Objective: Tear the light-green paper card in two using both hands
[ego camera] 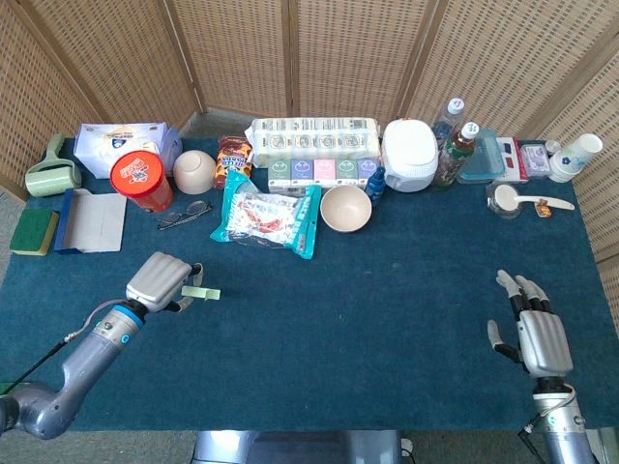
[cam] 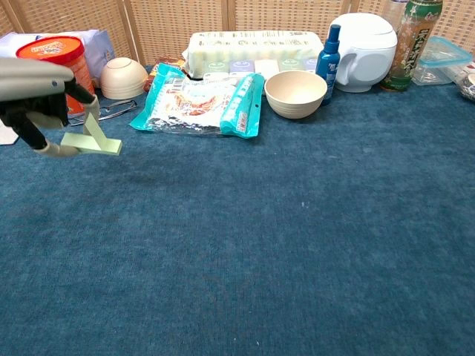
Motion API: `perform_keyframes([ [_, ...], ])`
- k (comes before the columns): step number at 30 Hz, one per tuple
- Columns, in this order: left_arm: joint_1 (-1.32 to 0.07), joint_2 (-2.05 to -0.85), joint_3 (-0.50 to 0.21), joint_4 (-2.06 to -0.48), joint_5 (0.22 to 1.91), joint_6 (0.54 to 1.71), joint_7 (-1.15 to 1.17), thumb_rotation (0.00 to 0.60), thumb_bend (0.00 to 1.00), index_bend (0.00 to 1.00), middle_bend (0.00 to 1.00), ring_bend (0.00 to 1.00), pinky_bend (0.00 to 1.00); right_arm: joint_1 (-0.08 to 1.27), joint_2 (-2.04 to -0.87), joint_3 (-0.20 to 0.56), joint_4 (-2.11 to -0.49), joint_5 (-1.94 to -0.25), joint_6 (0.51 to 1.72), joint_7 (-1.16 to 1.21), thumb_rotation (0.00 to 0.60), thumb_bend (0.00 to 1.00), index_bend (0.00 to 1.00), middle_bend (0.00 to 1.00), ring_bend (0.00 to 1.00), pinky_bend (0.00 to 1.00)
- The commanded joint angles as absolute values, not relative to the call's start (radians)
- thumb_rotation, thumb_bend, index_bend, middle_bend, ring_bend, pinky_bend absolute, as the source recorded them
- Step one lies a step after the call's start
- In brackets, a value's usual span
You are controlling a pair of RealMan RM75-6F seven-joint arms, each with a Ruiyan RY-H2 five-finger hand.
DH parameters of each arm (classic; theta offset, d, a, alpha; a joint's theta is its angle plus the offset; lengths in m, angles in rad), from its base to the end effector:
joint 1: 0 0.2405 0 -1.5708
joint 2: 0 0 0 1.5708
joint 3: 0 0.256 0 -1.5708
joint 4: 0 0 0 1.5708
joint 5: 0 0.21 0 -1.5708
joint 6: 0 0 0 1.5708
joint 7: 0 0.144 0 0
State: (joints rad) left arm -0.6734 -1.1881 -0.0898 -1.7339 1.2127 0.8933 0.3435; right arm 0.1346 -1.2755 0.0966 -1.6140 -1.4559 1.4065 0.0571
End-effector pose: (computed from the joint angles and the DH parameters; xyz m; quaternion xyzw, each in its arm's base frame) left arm -0.1815 0.3134 0.0615 -0.7949 -0.3357 -0.2958 0.4098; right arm -0.2899 -0.2038 0.1070 0.5567 -0.4578 0.4465 0.5303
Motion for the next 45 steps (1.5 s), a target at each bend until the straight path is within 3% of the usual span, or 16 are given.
perform_keyframes([
  [1,-0.69,-1.124,-0.102,-1.756,1.262,0.861,0.274,0.6,0.38,0.71,1.0,1.0,1.0,0.152,-1.291,0.094,-1.611,-1.475,1.39,0.072,0.6,0.49,0.0,0.26,0.14,0.15],
  [5,-0.709,-1.072,-0.108,-1.769,1.3,0.826,0.211,0.6,0.38,0.71,1.0,1.0,1.0,0.179,-1.31,0.092,-1.617,-1.505,1.369,0.111,0.6,0.49,0.01,0.3,0.18,0.2],
  [8,-0.723,-1.047,-0.118,-1.776,1.326,0.813,0.167,0.6,0.38,0.71,1.0,1.0,1.0,0.206,-1.323,0.093,-1.629,-1.528,1.345,0.169,0.6,0.49,0.03,0.35,0.24,0.29],
  [13,-0.758,-1.006,-0.127,-1.787,1.367,0.765,0.104,0.6,0.38,0.71,1.0,1.0,1.0,0.249,-1.336,0.091,-1.625,-1.56,1.303,0.322,0.6,0.49,0.06,0.49,0.51,0.61],
  [15,-0.793,-0.975,-0.131,-1.791,1.373,0.706,0.088,0.6,0.38,0.71,1.0,1.0,1.0,0.27,-1.351,0.088,-1.616,-1.576,1.284,0.419,0.6,0.49,0.07,0.54,0.59,0.67],
  [23,-0.872,-0.933,-0.144,-1.8,1.4,0.593,0.013,0.6,0.38,0.71,1.0,1.0,1.0,0.315,-1.406,0.09,-1.566,-1.593,1.27,0.569,0.6,0.49,0.08,0.65,0.78,0.75],
  [28,-0.899,-0.938,-0.15,-1.791,1.408,0.577,0.011,0.6,0.38,0.71,1.0,1.0,1.0,0.34,-1.422,0.089,-1.56,-1.602,1.255,0.616,0.6,0.49,0.09,0.72,0.88,0.87],
  [38,-0.947,-0.963,-0.158,-1.787,1.381,0.553,0.053,0.6,0.38,0.71,1.0,1.0,1.0,0.386,-1.452,0.094,-1.554,-1.606,1.234,0.659,0.6,0.49,0.14,0.82,0.96,0.97],
  [45,-0.982,-0.986,-0.16,-1.784,1.35,0.534,0.088,0.6,0.38,0.71,1.0,1.0,1.0,0.421,-1.466,0.11,-1.574,-1.597,1.213,0.636,0.6,0.49,0.29,0.89,1.0,1.0],
])
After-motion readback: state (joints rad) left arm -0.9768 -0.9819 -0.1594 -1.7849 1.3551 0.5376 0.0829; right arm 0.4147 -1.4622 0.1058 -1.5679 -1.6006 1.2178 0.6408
